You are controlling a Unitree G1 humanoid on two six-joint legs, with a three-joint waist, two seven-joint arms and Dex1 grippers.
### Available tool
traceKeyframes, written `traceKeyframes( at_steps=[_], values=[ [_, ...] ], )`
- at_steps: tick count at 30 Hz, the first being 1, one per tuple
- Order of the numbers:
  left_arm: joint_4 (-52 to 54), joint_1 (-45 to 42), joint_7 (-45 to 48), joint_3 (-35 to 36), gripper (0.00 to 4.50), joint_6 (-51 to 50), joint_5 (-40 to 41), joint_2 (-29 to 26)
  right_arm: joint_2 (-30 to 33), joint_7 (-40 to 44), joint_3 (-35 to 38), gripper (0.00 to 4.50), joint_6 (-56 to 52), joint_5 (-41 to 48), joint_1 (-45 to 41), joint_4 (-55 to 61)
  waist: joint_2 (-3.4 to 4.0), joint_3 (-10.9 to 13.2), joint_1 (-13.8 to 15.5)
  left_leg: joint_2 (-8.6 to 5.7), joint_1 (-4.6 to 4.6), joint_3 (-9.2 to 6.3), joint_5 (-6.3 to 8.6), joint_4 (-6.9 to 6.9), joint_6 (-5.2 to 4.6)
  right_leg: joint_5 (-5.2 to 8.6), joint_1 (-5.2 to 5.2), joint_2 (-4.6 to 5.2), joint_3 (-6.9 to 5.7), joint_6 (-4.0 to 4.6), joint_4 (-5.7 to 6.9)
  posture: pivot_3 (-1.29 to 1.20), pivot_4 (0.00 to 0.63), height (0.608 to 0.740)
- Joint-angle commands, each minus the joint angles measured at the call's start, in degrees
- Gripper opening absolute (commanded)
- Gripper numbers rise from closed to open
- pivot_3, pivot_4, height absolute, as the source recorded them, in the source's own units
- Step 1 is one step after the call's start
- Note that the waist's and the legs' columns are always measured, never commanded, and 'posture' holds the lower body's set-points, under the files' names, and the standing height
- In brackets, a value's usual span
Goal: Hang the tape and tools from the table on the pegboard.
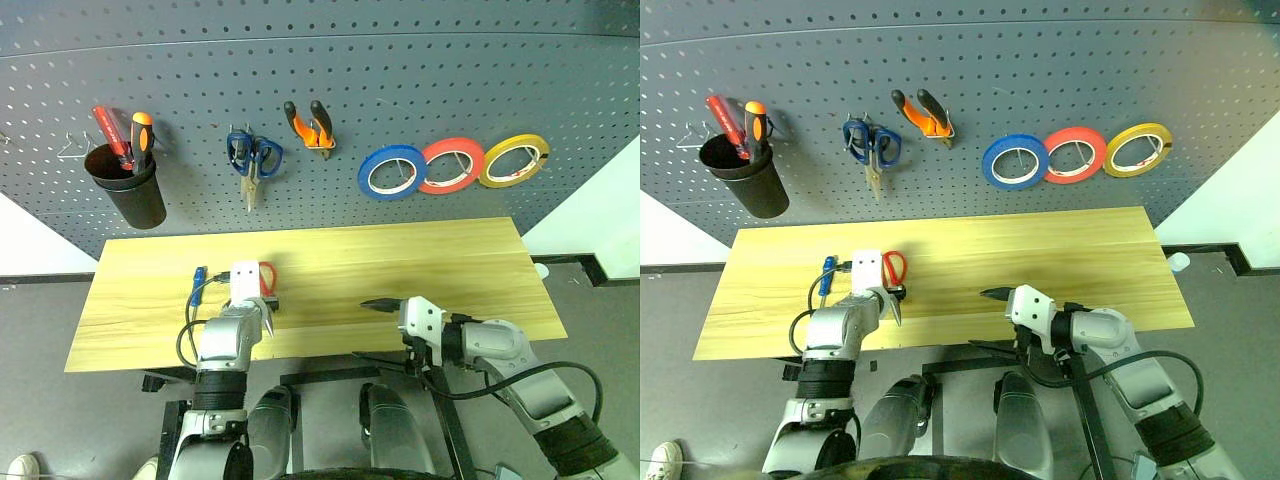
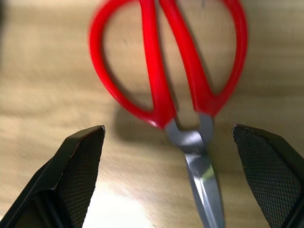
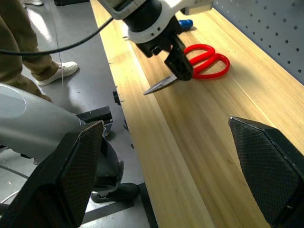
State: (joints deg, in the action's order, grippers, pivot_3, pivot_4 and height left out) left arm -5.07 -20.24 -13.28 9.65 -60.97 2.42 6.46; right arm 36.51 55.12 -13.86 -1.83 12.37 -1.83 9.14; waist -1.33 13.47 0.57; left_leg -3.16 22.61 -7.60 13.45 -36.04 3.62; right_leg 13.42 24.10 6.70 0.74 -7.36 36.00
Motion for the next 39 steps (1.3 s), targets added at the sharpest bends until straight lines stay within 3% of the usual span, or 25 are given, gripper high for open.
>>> traceKeyframes(
  at_steps=[1, 10, 13, 25, 33, 35, 39],
  values=[
    [-0.47, -1.83, -2.18, 3.55, 4.49, -2.48, 1.11, 2.06, 0.1, -0.09, 1.69, 4.43, 1.57, -0.13, 0.97, 0.04, -0.01, -0.01, 0.01, 0.0, 0.0, 0.0, 0.0, -0.01, 0.0, 0.0, -0.01, 0.0, 0.0, -0.01, -0.01, -0.03, 0.181, 0.74],
    [-6.07, -5.4, -8.24, 10.12, 4.49, -3.67, 1.98, 5.14, 0.11, -0.28, 2.5, 4.43, 2.97, -1.22, 1.93, -1.05, -0.04, -0.02, -0.14, -0.02, -0.06, 0.03, 0.0, -0.09, 0.01, -0.05, -0.14, 0.02, 0.01, -0.1, -0.05, -0.03, 0.181, 0.74],
    [-7.31, -5.98, -8.55, 10.54, 4.0, -3.07, 2.17, 5.19, -0.08, -0.41, 2.61, 4.43, 3.38, -1.3, 1.59, -1.3, -0.05, -0.03, -0.19, -0.02, -0.21, 0.03, 0.01, -0.1, 0.02, -0.06, -0.33, 0.02, -0.01, -0.12, -0.09, -0.03, 0.18, 0.74],
    [-7.46, -6.7, -9.59, 11.62, 0.23, -2.93, 2.77, 5.18, -0.61, -1.01, 2.51, 4.43, 4.77, -2.0, 0.62, -2.41, -0.03, -0.09, -0.43, -0.03, -0.26, 0.03, 0.01, -0.11, 0.02, -0.3, -0.63, 0.02, -0.01, -0.35, -0.62, -0.03, 0.171, 0.74],
    [-2.74, -4.85, -6.9, 8.35, 0.23, -4.48, 2.45, 3.2, -1.64, -0.99, 2.87, 4.43, 4.72, -1.05, -0.67, -1.34, -0.02, -0.12, -0.81, -0.03, -0.26, 0.04, 0.01, -0.11, 0.02, -0.33, -0.64, 0.02, 0.0, -0.36, -0.65, -0.03, 0.167, 0.74],
    [1.65, -2.51, -3.41, 5.16, 0.23, -3.34, 2.56, 0.64, -2.47, -0.75, 3.66, 4.43, 3.87, 1.06, -1.86, 0.17, -0.02, -0.11, -1.32, -0.03, -0.25, 0.04, 0.01, -0.1, 0.02, -0.34, -0.64, 0.02, 0.0, -0.35, -0.66, -0.03, 0.166, 0.74],
    [13.2, 6.24, 9.78, -3.9, 0.23, 4.79, 3.18, -9.82, -3.98, 0.6, 6.27, 4.43, -1.54, 9.6, -4.3, 4.86, -0.02, -0.12, -1.66, 0.0, -0.23, 0.05, 0.0, -0.07, 0.02, -0.49, -0.56, -0.01, 0.02, -0.11, -0.63, -0.03, 0.163, 0.74]
  ],
)
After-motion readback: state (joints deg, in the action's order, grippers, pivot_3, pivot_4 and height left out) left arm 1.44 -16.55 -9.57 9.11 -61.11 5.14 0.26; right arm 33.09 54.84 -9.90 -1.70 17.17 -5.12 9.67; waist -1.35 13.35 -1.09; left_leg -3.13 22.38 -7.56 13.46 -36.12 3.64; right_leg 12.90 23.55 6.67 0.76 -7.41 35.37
